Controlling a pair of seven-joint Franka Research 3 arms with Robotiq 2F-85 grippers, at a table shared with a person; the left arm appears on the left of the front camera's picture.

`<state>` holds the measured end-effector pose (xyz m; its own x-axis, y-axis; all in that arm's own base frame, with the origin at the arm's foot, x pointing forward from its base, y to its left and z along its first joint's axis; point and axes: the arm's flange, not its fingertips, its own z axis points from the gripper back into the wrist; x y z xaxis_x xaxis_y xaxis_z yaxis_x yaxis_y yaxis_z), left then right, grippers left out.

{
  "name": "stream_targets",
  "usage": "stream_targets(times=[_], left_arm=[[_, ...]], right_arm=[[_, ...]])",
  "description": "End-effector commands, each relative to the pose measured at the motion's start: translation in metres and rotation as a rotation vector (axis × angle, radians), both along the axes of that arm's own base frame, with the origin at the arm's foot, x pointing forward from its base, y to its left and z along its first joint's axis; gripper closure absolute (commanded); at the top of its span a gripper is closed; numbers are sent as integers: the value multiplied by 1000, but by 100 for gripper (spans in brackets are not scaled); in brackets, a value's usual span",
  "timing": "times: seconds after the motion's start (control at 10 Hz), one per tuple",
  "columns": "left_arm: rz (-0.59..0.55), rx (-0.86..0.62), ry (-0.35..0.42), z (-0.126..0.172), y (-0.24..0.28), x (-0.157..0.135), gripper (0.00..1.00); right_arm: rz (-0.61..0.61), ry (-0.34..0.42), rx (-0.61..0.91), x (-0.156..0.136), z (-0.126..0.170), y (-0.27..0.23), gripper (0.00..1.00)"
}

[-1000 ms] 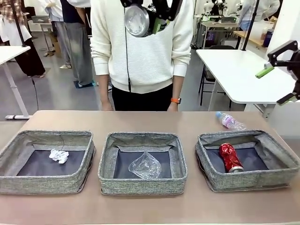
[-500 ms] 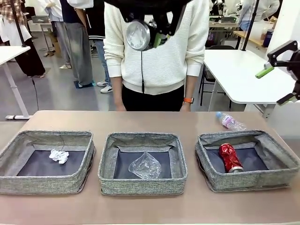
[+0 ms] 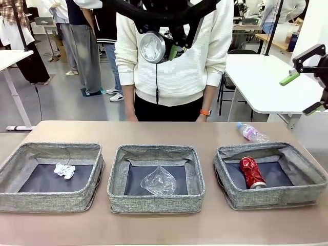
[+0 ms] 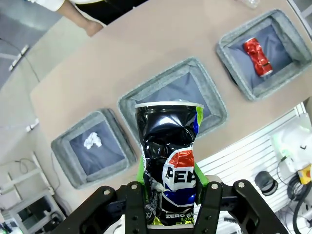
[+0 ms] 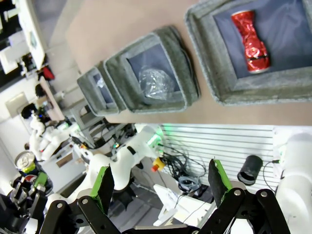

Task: Sort the waste into the appropriate baskets.
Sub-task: Pick up the waste item pointed out by the person.

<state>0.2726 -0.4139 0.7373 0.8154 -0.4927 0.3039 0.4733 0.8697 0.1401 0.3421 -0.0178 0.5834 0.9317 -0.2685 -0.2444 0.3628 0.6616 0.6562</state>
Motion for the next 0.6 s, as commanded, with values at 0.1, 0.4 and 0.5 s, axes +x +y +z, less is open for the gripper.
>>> stream_targets(times=[0.1, 0.4, 0.5], left_arm=[[1, -2, -2, 3, 1, -2, 65], [1, -2, -2, 3, 1, -2, 65], [1, -2, -2, 3, 1, -2, 65]], right_arm=[[-4, 2, 16, -1, 1, 1, 0], [-4, 2, 16, -1, 1, 1, 0], [-4, 2, 16, -1, 1, 1, 0]])
